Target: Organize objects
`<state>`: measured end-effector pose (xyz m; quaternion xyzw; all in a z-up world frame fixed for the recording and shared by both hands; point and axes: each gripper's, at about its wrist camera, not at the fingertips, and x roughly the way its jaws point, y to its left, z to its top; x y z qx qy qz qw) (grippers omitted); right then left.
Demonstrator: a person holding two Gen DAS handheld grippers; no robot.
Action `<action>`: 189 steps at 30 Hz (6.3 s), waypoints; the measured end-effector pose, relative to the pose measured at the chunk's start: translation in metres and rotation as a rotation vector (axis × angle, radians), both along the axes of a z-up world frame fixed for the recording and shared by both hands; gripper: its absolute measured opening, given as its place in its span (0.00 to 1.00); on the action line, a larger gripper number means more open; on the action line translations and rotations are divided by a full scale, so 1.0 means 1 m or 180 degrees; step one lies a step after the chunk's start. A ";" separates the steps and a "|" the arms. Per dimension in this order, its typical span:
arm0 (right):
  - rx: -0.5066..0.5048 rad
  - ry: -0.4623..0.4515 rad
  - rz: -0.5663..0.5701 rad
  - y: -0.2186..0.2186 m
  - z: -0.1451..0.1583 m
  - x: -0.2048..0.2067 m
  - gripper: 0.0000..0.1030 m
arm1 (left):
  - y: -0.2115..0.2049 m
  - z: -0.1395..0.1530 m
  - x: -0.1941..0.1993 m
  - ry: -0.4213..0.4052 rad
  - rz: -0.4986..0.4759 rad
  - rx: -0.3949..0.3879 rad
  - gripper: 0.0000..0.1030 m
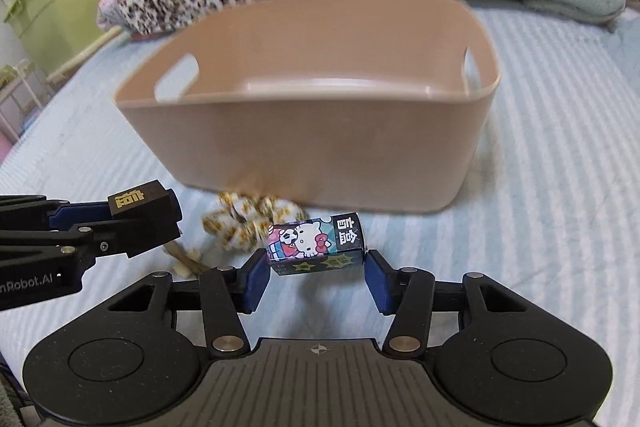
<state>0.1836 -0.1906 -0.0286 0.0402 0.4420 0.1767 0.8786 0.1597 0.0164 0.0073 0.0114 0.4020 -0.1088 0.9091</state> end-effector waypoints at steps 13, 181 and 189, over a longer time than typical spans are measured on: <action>0.0133 -0.0614 -0.0143 -0.014 0.071 0.018 0.47 | 0.007 0.053 0.032 -0.0419 0.0259 0.0120 0.36; -0.0461 -0.0473 -0.0052 0.005 0.066 0.062 0.95 | -0.008 0.038 0.105 -0.0063 0.0560 0.0272 0.79; -0.0442 -0.0504 -0.0038 0.003 0.091 0.025 1.00 | 0.000 0.055 0.058 -0.0006 0.0572 0.0157 0.81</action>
